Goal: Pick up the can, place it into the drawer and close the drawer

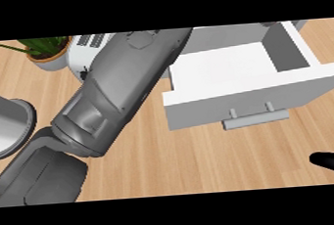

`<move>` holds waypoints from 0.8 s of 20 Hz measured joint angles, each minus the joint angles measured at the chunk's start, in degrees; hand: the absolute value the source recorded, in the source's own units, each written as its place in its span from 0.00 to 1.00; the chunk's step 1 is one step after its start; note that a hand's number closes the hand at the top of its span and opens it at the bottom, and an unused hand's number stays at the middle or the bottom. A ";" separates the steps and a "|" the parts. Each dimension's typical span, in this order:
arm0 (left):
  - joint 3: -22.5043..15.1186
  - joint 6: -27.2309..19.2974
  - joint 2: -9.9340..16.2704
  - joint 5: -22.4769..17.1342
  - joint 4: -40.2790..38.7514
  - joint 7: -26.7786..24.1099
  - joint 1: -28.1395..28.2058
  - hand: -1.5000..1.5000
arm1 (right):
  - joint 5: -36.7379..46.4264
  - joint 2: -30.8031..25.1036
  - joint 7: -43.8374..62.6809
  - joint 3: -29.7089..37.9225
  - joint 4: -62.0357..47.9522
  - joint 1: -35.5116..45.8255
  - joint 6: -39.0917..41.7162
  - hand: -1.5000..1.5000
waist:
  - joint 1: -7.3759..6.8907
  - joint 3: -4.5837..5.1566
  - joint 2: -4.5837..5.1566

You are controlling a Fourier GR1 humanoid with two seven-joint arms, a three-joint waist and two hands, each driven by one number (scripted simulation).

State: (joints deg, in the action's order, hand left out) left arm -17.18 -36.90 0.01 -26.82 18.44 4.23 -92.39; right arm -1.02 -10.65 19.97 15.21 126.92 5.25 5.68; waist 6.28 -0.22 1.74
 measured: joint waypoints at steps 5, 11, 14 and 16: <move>0.28 0.08 -0.01 -2.56 -0.29 -1.32 0.17 0.00 | 5.77 -2.22 -3.59 -2.51 -1.44 1.62 1.14 0.00 | -0.44 0.03 0.02; 0.84 -0.89 -0.01 -5.86 -0.02 -2.25 -0.58 0.00 | 15.87 -5.64 -7.00 -7.08 -5.58 5.08 1.78 0.00 | -0.87 0.06 0.13; 0.83 -0.78 0.00 -6.91 0.01 -2.95 -0.66 0.00 | 21.85 -6.57 -8.55 -9.99 -8.43 6.86 0.97 0.00 | -1.72 0.07 -0.01; 0.96 -0.58 -0.01 -7.02 -0.47 -3.44 -1.17 0.00 | 25.90 -7.20 -9.98 -11.78 -10.94 7.76 0.21 0.00 | -2.44 0.09 -0.10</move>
State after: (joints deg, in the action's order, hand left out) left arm -16.22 -37.47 0.00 -33.84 17.98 0.79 -93.56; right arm 24.88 -17.85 9.99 3.43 115.98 13.01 5.89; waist 3.84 -0.13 1.64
